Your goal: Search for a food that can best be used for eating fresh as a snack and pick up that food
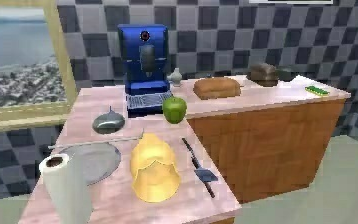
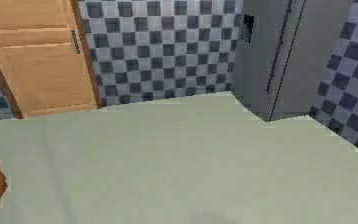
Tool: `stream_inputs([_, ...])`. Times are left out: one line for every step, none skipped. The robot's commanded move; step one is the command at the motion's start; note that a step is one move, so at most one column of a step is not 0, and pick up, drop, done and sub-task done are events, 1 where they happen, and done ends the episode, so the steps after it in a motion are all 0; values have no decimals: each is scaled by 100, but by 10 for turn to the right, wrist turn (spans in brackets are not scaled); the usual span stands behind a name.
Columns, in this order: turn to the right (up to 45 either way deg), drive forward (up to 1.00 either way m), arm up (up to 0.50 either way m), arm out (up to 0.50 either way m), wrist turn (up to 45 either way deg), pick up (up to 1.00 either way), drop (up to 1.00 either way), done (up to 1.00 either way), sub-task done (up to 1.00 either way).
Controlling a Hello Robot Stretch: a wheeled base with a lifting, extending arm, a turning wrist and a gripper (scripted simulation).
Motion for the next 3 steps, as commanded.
stream_inputs([-450, 0, 0, 0, 0, 0, 0, 0, 0])
stream_inputs([-420, 0, 0, 0, 0, 0, 0, 0, 0])
stream_inputs([450, 0, 0, 0, 0, 0, 0, 0, 0])
